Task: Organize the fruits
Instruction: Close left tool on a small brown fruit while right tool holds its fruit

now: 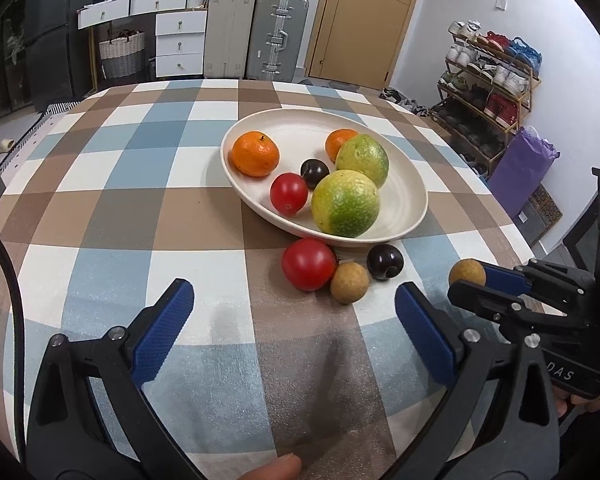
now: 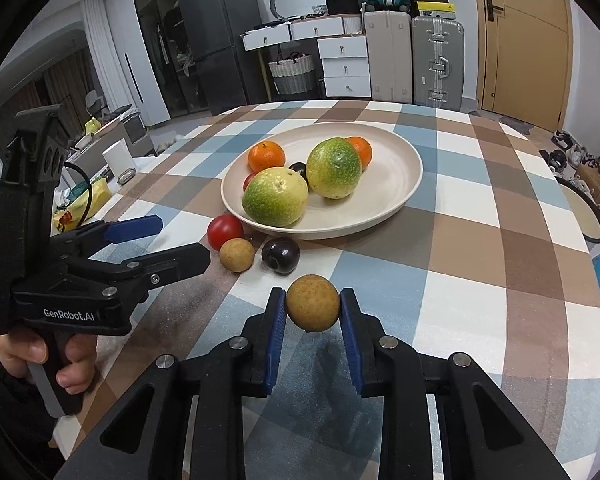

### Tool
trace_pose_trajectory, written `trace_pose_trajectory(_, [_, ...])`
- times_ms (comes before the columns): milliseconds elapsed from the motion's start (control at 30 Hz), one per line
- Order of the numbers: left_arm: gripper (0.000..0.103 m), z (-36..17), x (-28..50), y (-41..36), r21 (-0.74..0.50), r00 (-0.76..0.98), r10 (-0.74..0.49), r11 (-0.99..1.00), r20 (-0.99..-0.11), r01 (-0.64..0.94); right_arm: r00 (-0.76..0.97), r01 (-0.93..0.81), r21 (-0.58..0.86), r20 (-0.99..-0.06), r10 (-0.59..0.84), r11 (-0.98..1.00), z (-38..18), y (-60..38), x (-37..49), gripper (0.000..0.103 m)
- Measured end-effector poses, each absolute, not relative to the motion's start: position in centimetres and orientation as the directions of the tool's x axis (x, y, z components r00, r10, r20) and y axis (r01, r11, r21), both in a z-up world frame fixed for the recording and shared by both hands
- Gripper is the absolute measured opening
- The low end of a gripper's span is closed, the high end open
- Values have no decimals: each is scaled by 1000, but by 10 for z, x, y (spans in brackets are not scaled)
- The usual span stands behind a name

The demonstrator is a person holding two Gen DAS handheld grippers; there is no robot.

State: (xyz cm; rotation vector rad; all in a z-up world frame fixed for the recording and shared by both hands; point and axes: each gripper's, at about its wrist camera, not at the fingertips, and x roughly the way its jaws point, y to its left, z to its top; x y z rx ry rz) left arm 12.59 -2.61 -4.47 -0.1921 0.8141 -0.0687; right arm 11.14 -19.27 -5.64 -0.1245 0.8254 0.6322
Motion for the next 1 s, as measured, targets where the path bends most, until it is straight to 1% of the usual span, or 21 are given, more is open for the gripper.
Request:
trace_pose_trajectory(67, [89, -46, 126, -30, -208, 675, -156, 978, -721, 4, 506, -565, 144, -718, 479, 812, -56, -195, 113, 28])
trace_pose_trajectory(100, [83, -47, 126, -33, -211, 670, -166, 977, -723, 15, 504, -564, 145, -719, 478, 813, -57, -195, 113, 28])
trace_pose_trajectory(167, [78, -48, 126, -41, -206, 661, -186, 977, -727, 48, 507, -563, 139, -721, 473, 815, -57, -195, 113, 28])
trace_pose_trajectory(233, [67, -48, 125, -48, -199, 655, -195, 978, -730, 69, 508, -562, 142, -719, 475, 815, -56, -196, 113, 28])
trace_pose_trajectory(267, [64, -49, 126, -50, -200, 648, -201, 977, -735, 77, 508, -561, 141, -719, 475, 815, -57, -195, 114, 28])
trace_pose_trajectory(333, [52, -52, 129, -53, -211, 632, -214, 974, -745, 82, 509, -560, 143, -718, 475, 816, -56, -196, 113, 28])
trace_pose_trajectory(433, [46, -56, 133, -56, -230, 622, -228, 970, -749, 78, 507, -561, 144, -719, 476, 815, -57, -196, 113, 28])
trace_pose_trajectory(500, [43, -59, 136, -56, -235, 613, -225, 970, -757, 66, 507, -559, 148, -717, 478, 816, -56, -197, 113, 28])
trace_pose_trajectory(800, [43, -58, 142, -62, -224, 612, -163, 974, -774, -23, 505, -560, 149, -718, 479, 815, -56, -197, 113, 28])
trace_pose_trajectory(867, [40, -58, 142, -63, -213, 614, -141, 976, -777, -46, 507, -560, 148, -717, 478, 815, -55, -198, 112, 28])
trace_pose_trajectory(933, [31, -58, 142, -62, -202, 615, -117, 977, -780, -71, 508, -558, 147, -717, 477, 816, -55, -198, 112, 28])
trace_pose_trajectory(967, [30, -58, 141, -61, -209, 616, -120, 975, -779, -75, 508, -557, 148, -717, 477, 817, -55, -198, 113, 28])
trace_pose_trajectory(1000, [27, -59, 140, -58, -232, 617, -139, 970, -775, -72, 507, -557, 150, -718, 477, 817, -55, -198, 113, 28])
